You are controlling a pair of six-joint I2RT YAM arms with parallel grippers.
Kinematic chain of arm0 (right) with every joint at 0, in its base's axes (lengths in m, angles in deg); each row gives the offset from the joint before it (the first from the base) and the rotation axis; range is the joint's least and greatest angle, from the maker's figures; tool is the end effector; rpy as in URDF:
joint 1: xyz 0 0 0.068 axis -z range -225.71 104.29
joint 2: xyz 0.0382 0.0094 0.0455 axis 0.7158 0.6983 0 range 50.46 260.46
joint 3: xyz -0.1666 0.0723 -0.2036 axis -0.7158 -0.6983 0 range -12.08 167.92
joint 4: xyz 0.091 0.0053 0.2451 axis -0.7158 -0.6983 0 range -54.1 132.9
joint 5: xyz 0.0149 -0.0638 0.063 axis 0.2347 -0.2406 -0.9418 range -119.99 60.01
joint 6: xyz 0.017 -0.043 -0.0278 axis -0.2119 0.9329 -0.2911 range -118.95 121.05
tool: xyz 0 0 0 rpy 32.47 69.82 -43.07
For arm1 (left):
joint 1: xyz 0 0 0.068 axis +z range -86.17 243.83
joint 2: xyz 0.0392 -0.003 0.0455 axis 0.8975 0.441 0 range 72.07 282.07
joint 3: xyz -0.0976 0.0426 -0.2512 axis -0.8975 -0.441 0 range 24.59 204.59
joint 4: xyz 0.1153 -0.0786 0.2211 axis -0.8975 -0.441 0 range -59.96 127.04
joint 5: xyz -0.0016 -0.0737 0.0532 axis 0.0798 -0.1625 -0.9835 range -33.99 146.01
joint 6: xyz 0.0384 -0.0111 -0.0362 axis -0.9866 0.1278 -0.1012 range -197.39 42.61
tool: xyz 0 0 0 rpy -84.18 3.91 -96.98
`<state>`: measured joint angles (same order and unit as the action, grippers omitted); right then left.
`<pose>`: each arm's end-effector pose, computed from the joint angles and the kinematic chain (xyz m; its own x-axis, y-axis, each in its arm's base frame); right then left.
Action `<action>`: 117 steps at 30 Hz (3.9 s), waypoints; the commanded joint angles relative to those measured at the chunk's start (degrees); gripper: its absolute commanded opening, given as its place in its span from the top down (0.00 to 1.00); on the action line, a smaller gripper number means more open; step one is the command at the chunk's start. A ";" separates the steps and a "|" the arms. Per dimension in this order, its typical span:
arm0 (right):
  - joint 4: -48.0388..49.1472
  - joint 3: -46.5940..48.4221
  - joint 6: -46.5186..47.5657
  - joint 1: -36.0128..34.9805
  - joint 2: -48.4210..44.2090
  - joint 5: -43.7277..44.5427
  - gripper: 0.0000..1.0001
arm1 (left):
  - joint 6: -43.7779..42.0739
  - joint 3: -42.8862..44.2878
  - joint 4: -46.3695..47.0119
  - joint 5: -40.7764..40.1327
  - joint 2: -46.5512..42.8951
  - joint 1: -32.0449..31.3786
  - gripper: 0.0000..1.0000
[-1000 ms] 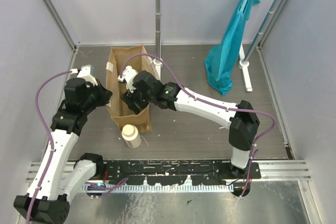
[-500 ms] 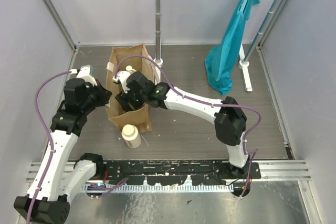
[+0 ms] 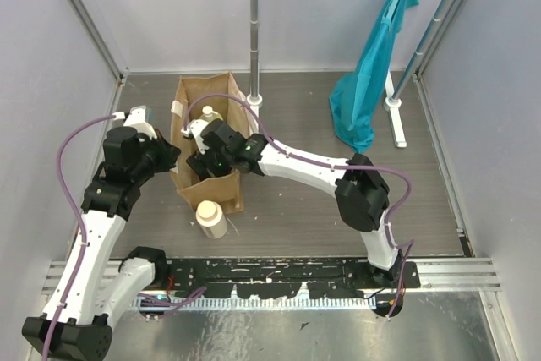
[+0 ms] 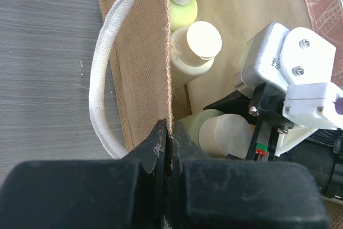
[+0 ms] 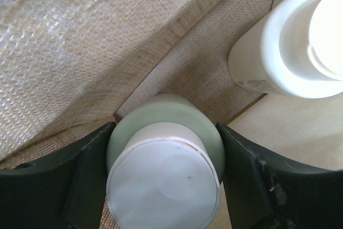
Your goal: Place the personal care products into the canvas bag
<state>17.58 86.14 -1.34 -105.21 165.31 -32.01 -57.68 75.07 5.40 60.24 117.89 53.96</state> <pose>0.2346 0.4008 0.2672 -0.3754 -0.5554 -0.7420 -0.8595 0.5082 0.0545 0.1699 -0.0323 0.3328 -0.5004 -0.2544 -0.8276 0.0711 0.9406 -0.3321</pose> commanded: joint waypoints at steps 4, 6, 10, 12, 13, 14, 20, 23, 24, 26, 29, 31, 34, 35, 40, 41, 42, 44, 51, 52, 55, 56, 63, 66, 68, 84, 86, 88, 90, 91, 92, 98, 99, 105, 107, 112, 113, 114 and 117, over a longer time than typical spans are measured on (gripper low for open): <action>6.82 -0.15 -1.62 0.15 1.04 -0.87 1.00 | -0.39 -0.12 0.17 1.34 -1.70 0.03 1.00; 7.15 -0.57 -1.71 0.16 1.46 -0.88 1.00 | -0.37 -0.20 0.12 1.27 -1.71 0.02 1.00; 7.39 -1.59 -1.87 0.24 1.84 -0.79 0.99 | -0.29 -0.16 0.33 1.31 -1.55 0.03 1.00; 7.39 -2.15 -1.98 0.28 2.11 -0.71 0.96 | -0.28 -0.19 0.47 1.31 -1.44 0.07 1.00; 7.39 -2.46 -2.07 0.40 2.37 -0.70 0.94 | -0.20 -0.16 0.54 1.31 -1.36 0.03 1.00; 7.36 -2.56 -2.10 0.42 2.59 -0.70 0.93 | -0.15 -0.19 0.64 1.38 -1.27 0.03 1.00; 6.24 -2.25 -2.19 0.50 3.04 -0.54 0.80 | -0.08 -0.23 0.95 1.48 -0.85 0.05 1.00; 5.02 -1.71 -2.26 0.52 2.44 0.15 0.66 | -0.10 -0.21 1.04 1.48 -0.75 0.04 1.00; 4.23 -1.34 -2.30 0.53 2.23 0.49 0.60 | -0.10 -0.16 0.96 1.44 -0.74 0.03 1.00; 2.60 -0.37 -2.43 0.52 1.63 1.35 0.43 | -0.10 -0.14 0.92 1.53 -0.70 0.02 1.00; 0.39 1.24 -2.52 0.51 0.14 2.99 0.16 | -0.19 -0.20 0.95 1.26 -0.60 0.03 1.00; -1.02 3.22 -2.26 0.52 -1.08 4.14 0.06 | -0.19 -0.35 1.09 1.29 -0.50 0.02 1.00; -4.88 8.62 -1.31 0.51 -1.87 5.01 0.00 | -0.19 -0.49 1.48 1.44 0.08 0.05 1.00; -6.18 10.69 -0.88 0.45 -2.05 5.27 0.00 | -0.13 -0.42 1.57 1.38 0.27 0.07 1.00; -11.72 17.22 -0.11 0.47 -4.25 6.68 0.00 | -0.01 -0.34 1.80 0.52 0.79 0.03 1.00; -12.63 17.47 -0.39 0.51 -5.21 6.97 0.00 | -0.14 -0.29 1.76 0.30 0.82 0.02 1.00; -13.17 17.18 -0.80 0.52 -6.43 7.17 0.00 | -0.30 -0.26 1.69 0.12 0.83 0.04 1.00; -14.53 16.34 -2.09 0.46 -8.99 7.78 0.00 | -0.45 -0.12 1.52 -0.16 0.99 0.07 1.00; -21.27 11.60 -8.38 -2.02 -19.31 12.76 0.00 | -0.54 0.17 1.26 -0.58 1.13 0.06 1.00; -20.81 9.78 -9.32 -2.79 -21.21 12.86 0.00 | -0.62 0.22 1.14 -0.76 1.11 0.03 1.00; -18.94 3.59 -12.64 -4.60 -26.24 13.07 0.00 | -0.85 0.49 0.74 -1.18 1.02 0.04 1.00; -18.44 1.59 -13.55 -5.44 -27.54 13.21 0.00 | -0.93 0.56 0.61 -1.19 1.02 0.07 1.00; -16.10 -6.87 -17.43 -13.07 -27.92 14.04 0.00 | -1.07 1.23 -0.01 -1.17 1.11 0.00 1.00; -12.94 -9.17 -17.92 -16.29 -26.43 13.81 0.00 | -1.07 1.62 -0.47 -1.11 1.20 0.04 1.00; -10.71 -10.60 -17.83 -17.67 -25.37 13.80 0.00 | -1.15 1.77 -1.02 -1.53 1.36 0.02 1.00; 3.70 -18.55 -13.02 -19.22 -17.72 20.46 0.00 | -0.98 0.69 -3.35 -3.17 0.12 0.07 1.00; 4.91 -18.59 -12.08 -19.21 -16.59 21.15 0.00 | -0.96 0.61 -3.36 -3.09 0.02 0.08 1.00; 6.65 -18.86 -11.50 -19.24 -15.84 21.30 0.00 | -0.98 0.59 -3.34 -2.95 -0.13 0.10 1.00; 8.00 -18.87 -11.25 -19.24 -15.11 20.73 0.00 | -0.90 0.55 -3.26 -2.78 -0.32 0.03 1.00; 8.53 -18.86 -11.17 -19.22 -14.64 20.44 0.00 | -0.90 0.51 -3.22 -2.66 -0.34 0.02 1.00; 8.92 -18.76 -11.04 -19.19 -14.08 20.28 0.00 | -0.90 0.46 -3.22 -2.63 -0.38 0.02 1.00; 9.30 -17.46 -9.75 -19.24 -10.44 21.52 0.00 | -0.81 -0.14 -3.08 -2.30 -1.04 0.03 1.00; 9.44 -17.31 -9.35 -19.24 -9.98 21.86 0.00 | -0.88 -0.19 -3.13 -2.21 -1.15 0.02 1.00; 11.17 -16.93 -7.83 -19.20 -7.88 23.15 0.00 | -0.97 -0.47 -2.59 -1.70 -1.22 0.03 1.00; 11.93 -17.01 -7.64 -19.24 -7.37 23.13 0.00 | -0.98 -0.64 -2.33 -1.55 -1.05 0.05 1.00; 11.37 -17.61 -7.56 -19.21 -6.95 23.25 0.12 | -0.99 -0.97 -2.06 -1.46 -0.80 0.05 1.00; 11.16 -17.74 -7.54 -19.23 -7.18 23.47 0.19 | -1.04 -1.04 -1.98 -1.50 -0.82 0.03 1.00; 10.82 -17.82 -7.57 -19.18 -7.34 23.65 0.26 | -0.99 -1.19 -1.91 -1.44 -0.82 0.06 1.00; 9.22 -17.63 -7.54 -19.23 -7.60 24.21 0.44 | -0.98 -1.22 -1.89 -1.32 -0.82 0.03 1.00</action>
<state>29.01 67.54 -9.23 -124.36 157.64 -9.24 -58.10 75.05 3.70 57.42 117.76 53.99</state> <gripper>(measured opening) 0.721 0.076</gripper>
